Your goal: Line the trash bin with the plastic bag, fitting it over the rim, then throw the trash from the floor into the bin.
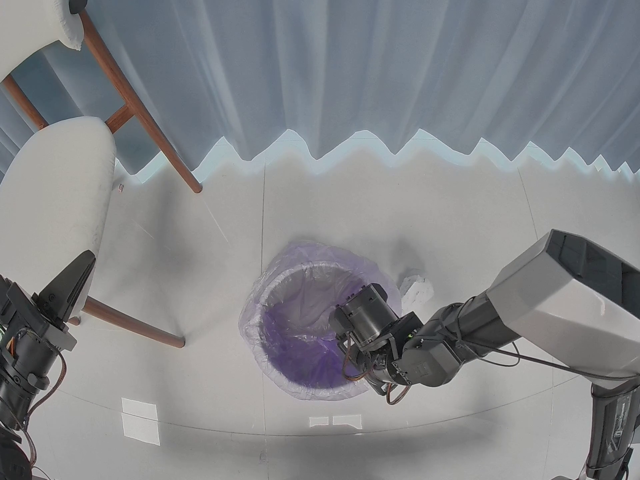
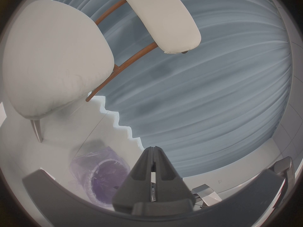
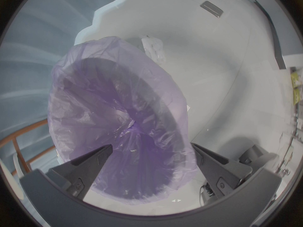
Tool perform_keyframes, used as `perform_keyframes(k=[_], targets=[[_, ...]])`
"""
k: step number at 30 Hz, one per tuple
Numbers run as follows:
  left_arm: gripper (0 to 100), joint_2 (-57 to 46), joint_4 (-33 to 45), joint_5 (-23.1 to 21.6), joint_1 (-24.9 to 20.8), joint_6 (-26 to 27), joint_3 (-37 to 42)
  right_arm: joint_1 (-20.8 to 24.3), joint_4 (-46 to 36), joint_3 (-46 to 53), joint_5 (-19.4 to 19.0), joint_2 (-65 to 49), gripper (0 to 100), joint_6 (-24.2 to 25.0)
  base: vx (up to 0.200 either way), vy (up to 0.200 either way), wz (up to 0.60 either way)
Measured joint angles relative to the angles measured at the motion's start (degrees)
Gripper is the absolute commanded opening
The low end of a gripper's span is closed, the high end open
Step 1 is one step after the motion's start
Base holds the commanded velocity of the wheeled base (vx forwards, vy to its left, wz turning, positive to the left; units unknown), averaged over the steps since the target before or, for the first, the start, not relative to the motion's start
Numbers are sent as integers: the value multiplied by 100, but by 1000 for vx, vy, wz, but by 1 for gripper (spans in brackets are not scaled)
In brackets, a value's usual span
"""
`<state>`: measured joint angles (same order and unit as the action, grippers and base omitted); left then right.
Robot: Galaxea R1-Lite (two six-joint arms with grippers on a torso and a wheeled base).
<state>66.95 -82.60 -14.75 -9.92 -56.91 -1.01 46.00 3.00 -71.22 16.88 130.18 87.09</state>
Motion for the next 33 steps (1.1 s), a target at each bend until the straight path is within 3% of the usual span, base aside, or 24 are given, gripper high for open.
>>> perform_keyframes(k=[3,12,13,26,33], targets=[[0,7,2,0,17,0,0,0,-148,-243,-85,113,100,244,0,0,0],[0,35,9,-7,117,0,0,0,-180,-397,-99,297,100,282,0,0,0],[0,38,17,-5,139,-2,0,15,-183,-389,-96,304,0,282,0,0,0],[0,38,244,4,255,6,2,66,-327,-330,-93,291,0,143,0,0,0],[0,16,312,11,271,13,2,-30,-745,-235,-104,94,0,-846,0,0,0]])
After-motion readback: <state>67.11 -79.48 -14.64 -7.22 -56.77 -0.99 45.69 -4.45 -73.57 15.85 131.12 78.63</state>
